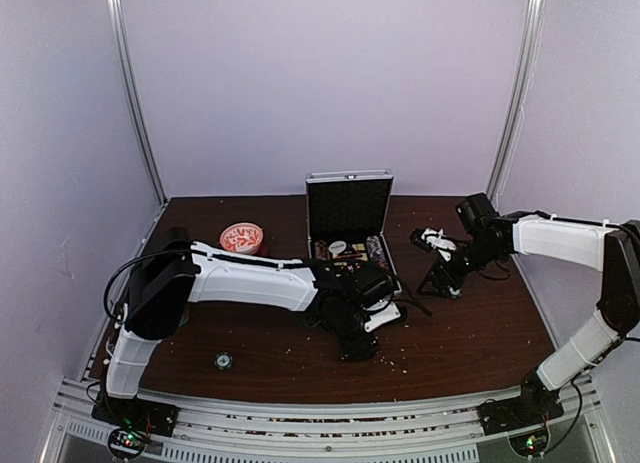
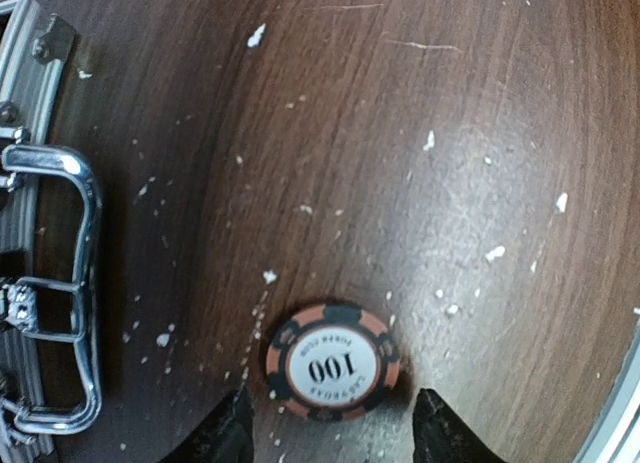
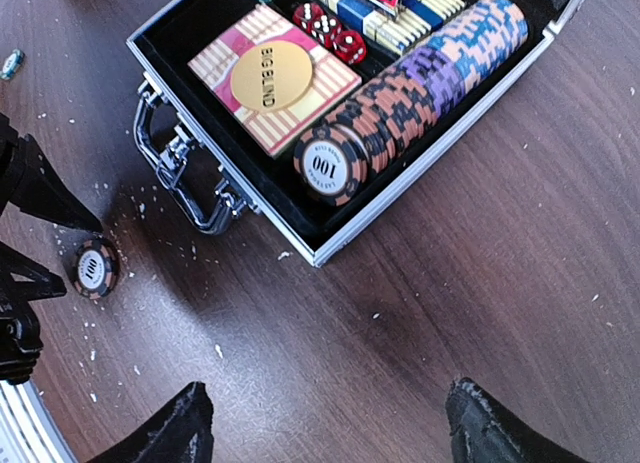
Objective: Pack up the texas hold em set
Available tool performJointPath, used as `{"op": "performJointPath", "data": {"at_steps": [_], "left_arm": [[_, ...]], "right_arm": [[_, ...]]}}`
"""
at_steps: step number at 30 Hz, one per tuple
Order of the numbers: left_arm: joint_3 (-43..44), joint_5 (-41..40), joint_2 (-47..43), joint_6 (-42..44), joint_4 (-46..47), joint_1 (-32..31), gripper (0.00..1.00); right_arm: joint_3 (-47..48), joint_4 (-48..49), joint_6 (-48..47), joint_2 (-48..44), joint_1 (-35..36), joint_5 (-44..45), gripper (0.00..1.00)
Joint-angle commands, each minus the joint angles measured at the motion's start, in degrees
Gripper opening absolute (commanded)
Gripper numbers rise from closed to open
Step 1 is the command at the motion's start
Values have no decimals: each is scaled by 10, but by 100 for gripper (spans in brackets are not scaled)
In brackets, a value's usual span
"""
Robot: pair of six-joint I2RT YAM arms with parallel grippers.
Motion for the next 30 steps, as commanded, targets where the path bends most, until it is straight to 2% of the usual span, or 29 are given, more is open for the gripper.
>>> {"op": "performJointPath", "data": {"at_steps": [1,4,6,8,9,12,15,18,21,23,30], "left_arm": [[4,-31,-70,25,-19,-1,56],[-29,-46,-132,32,-18,8,59],[-66,-55,-167,32,-5,19,60],[-98,-66,-202,28,14,34,62],[-112,-71,-218,27,23,47,63],[-144,-87,-262,16,55,86,64],[-182,-69,-302,-4,102,141,64],[-226,-64,-340,-6,159,174,64],[-280,-62,-382,5,218,184,64],[-307,-62,-402,5,244,188,64],[-321,-70,-427,11,237,189,64]], "right_arm": [[37,-28,-13,-30,-2,-21,82],[69,-59,-20,-38,-1,-31,86],[105,-116,-59,-21,4,-42,90],[141,-155,-82,-11,17,-35,99],[145,-161,-90,-11,25,-32,100],[130,-127,-98,-27,62,-9,100],[122,-100,-98,-22,126,18,100],[130,-80,-72,16,178,44,89],[152,-101,-73,65,228,74,77],[155,-108,-82,82,260,103,75],[141,-96,-110,127,351,202,72]]}}
